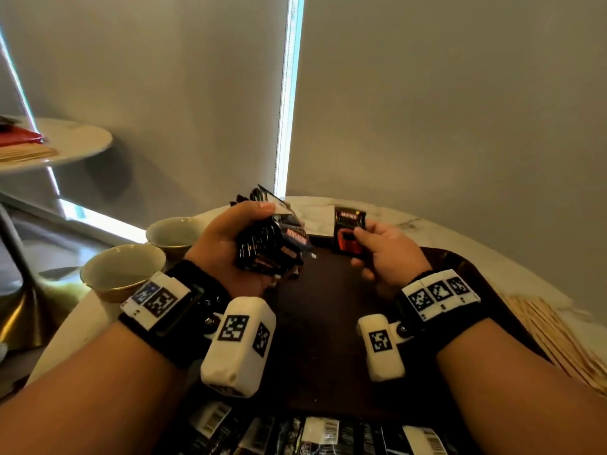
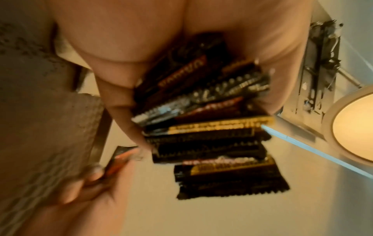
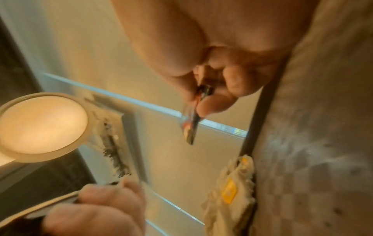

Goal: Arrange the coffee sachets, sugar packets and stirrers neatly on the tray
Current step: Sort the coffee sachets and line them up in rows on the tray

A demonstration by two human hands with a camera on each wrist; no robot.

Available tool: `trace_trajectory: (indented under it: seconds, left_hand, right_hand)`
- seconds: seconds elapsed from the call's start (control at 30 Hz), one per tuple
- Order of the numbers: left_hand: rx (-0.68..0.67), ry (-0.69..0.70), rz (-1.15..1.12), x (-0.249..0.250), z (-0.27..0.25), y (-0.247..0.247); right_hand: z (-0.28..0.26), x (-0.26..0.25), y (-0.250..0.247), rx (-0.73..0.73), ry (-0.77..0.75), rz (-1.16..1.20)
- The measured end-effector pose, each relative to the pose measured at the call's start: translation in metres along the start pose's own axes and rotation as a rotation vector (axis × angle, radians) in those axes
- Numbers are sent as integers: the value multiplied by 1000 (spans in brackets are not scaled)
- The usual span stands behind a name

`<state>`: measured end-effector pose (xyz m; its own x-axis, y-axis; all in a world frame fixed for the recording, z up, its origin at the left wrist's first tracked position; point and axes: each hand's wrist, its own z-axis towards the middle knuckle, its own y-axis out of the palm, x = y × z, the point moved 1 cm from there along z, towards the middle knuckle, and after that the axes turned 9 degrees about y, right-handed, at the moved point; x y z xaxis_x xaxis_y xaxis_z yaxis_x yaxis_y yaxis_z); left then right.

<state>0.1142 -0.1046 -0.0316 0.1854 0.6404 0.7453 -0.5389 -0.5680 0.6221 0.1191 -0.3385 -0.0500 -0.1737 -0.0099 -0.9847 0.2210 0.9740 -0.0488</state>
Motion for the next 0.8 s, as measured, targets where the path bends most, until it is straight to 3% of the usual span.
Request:
trace_trajectory:
  seconds: [0.1,0.2,0.8]
  left_hand:
    - [-7,112,-2,8,1,-5]
    - [-16,160,-24,12,3,-8]
    - [59,92,48,-4,1,-7]
  right_hand:
    - [6,14,-2,-30,221,15]
    - [6,16,0,-74,295,-10]
    - [-5,16,12,-181,283,-8]
